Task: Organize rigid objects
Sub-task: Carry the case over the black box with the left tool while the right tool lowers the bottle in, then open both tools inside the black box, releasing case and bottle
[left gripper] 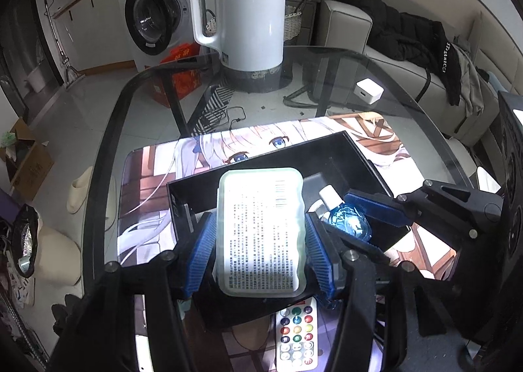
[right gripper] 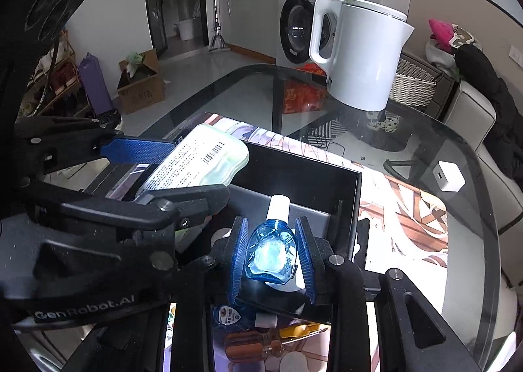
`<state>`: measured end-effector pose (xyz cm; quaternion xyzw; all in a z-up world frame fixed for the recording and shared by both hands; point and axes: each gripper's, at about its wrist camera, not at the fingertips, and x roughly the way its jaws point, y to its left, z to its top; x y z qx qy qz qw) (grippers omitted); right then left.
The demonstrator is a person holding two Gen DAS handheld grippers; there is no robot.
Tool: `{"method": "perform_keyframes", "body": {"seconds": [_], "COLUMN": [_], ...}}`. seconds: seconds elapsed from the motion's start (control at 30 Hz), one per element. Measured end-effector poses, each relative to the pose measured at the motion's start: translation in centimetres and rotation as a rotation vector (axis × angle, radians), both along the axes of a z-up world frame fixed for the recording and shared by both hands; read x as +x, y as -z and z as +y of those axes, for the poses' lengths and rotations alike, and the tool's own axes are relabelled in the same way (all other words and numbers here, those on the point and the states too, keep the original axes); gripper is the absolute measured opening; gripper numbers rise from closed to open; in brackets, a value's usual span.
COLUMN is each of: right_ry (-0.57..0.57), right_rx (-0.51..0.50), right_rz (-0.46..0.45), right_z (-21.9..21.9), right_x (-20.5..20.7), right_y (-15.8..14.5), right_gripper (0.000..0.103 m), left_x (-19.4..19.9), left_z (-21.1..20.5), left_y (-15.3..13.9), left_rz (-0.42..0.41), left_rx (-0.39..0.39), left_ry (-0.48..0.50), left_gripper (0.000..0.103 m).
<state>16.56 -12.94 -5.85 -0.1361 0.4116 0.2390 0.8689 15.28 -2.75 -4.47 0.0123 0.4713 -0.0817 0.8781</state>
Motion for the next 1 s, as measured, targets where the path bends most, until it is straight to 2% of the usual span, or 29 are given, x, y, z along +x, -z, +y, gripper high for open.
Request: {"method": "perform_keyframes", "body": {"seconds": [0.23, 0.5, 0.57, 0.83, 1.0], "right_ry": [-0.001, 0.007, 0.009, 0.032, 0.033], "right_rx": [-0.013, -0.019, -0.02, -0.024, -0.018], "right_rz": [0.041, 0.057, 0.056, 0.044, 0.044], "right_z": [0.2, 0.1, 0.1, -0.3, -0.4], "right_x": [0.2, 0.2, 0.2, 0.2, 0.1], "right_y": [0.7, 0.8, 0.8, 0.6, 0.5], "right_gripper": [0.03, 0.03, 0.03, 0.043, 0.044], "left_x": [0.4, 0.7, 0.7, 0.6, 0.5], "left_z": [0.4, 0.8, 0.8, 0.6, 0.8], "left_y": [1.0, 2.0, 2.1, 1.8, 1.7], "left_rz": [0.058, 0.114, 0.113, 0.091, 0.086], "left_rx": [0.004, -0.036, -0.032, -0.005, -0.012], "left_ry": [-0.014, -0.019, -0.023, -0.021, -0.02], "left_gripper": [0.054, 0.055, 0.055, 0.055, 0.055]}}
